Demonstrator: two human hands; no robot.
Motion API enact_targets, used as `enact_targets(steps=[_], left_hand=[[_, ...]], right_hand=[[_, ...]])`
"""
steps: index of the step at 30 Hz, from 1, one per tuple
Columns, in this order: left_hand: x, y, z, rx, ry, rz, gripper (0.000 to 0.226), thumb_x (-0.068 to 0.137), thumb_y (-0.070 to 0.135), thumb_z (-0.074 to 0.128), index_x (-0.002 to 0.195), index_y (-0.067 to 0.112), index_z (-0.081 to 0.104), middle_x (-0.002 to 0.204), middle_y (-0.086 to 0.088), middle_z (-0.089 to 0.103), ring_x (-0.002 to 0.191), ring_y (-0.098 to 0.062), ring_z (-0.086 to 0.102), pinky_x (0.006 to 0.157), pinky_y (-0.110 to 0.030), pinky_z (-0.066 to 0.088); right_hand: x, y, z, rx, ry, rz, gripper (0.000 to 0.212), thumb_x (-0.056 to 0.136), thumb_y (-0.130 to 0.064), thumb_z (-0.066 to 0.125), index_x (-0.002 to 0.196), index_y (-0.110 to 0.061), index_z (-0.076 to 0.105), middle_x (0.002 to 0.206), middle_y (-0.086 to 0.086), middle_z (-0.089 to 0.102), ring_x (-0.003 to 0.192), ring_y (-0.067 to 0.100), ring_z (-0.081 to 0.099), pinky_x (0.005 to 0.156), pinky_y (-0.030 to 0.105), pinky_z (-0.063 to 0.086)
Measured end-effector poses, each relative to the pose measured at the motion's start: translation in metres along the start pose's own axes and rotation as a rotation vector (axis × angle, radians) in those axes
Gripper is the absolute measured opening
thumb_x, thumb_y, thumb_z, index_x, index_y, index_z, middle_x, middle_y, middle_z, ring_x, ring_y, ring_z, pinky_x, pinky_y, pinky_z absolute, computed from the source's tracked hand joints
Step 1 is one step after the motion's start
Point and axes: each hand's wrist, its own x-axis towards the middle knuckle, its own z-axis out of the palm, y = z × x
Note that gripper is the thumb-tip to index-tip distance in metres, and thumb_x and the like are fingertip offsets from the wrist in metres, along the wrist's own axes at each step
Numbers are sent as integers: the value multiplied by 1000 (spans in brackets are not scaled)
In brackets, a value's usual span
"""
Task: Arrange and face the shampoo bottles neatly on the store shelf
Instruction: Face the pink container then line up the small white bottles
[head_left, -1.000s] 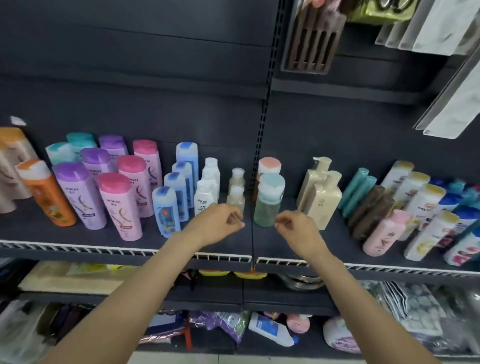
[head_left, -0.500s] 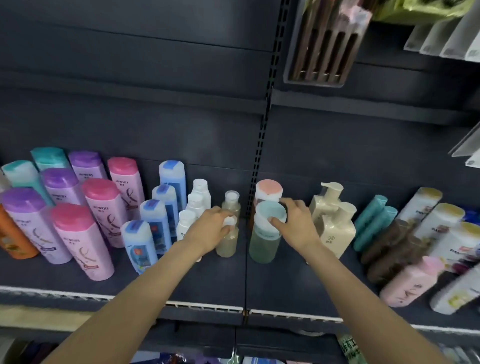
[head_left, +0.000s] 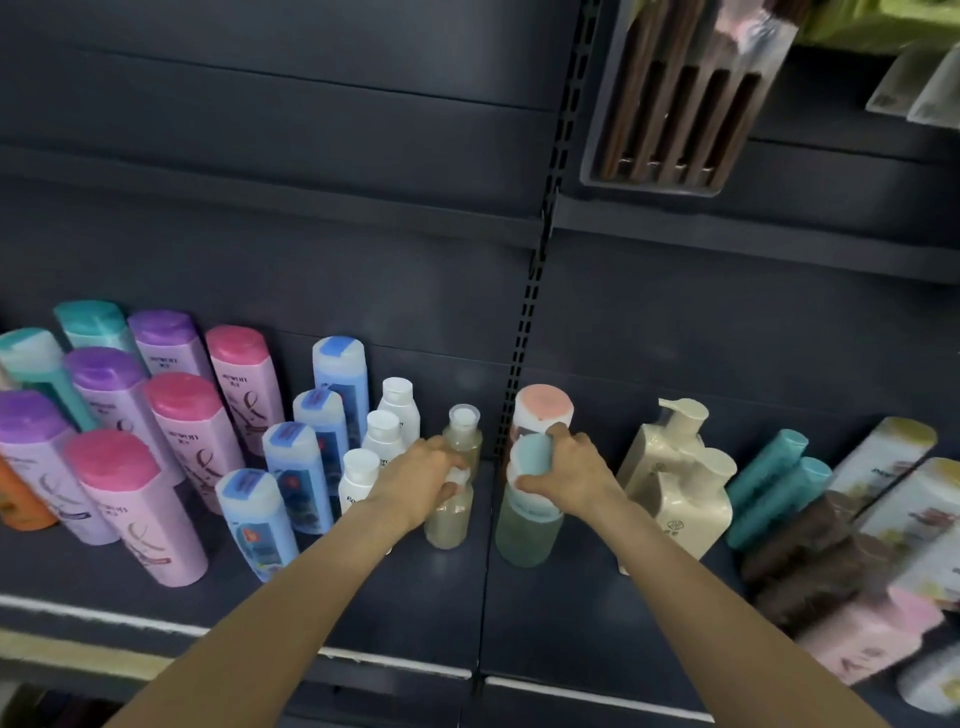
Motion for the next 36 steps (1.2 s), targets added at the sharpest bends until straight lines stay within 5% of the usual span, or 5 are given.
enact_targets(steps=[10,17,24,29,36], left_hand=[[0,4,0,40,13,39,34,93,21,52,128,20,54,128,-5,51,114,-25,45,97,-37,40],[-1,35,-25,-753,275,-14,27,91,18,59,116,11,63,114,-5,66,103,-16,61,93,-20,44],[-11,33,-51,-1476,-448,-344,75,71,73,51,120,17,58,114,-14,66,99,-26,68,78,-33,57],[-10,40,-73,-1647,-73,-227,50,76,48,65,117,20,57,112,-7,61,99,-18,64,74,-34,57],[-19,42,-94,-1291,410,4,65,59,41,82,116,32,51,107,-3,67,94,-13,66,82,-38,57]], right_hand=[[-16,18,-23,289,201,15,51,69,-32,77,113,-17,57,103,-1,59,101,21,57,80,30,46],[-41,19,-83,858,278,57,35,76,-23,74,107,-12,64,97,4,66,89,15,64,58,28,55],[-54,23,-98,1194,263,12,17,85,-20,65,98,-9,67,105,10,66,96,22,66,60,27,57],[-49,27,-96,1424,116,-108,34,90,-13,57,124,-14,60,116,6,67,106,22,66,89,38,55],[-48,13,-84,1659,-94,6,39,80,-32,65,114,-17,55,117,29,59,107,32,64,87,35,55]])
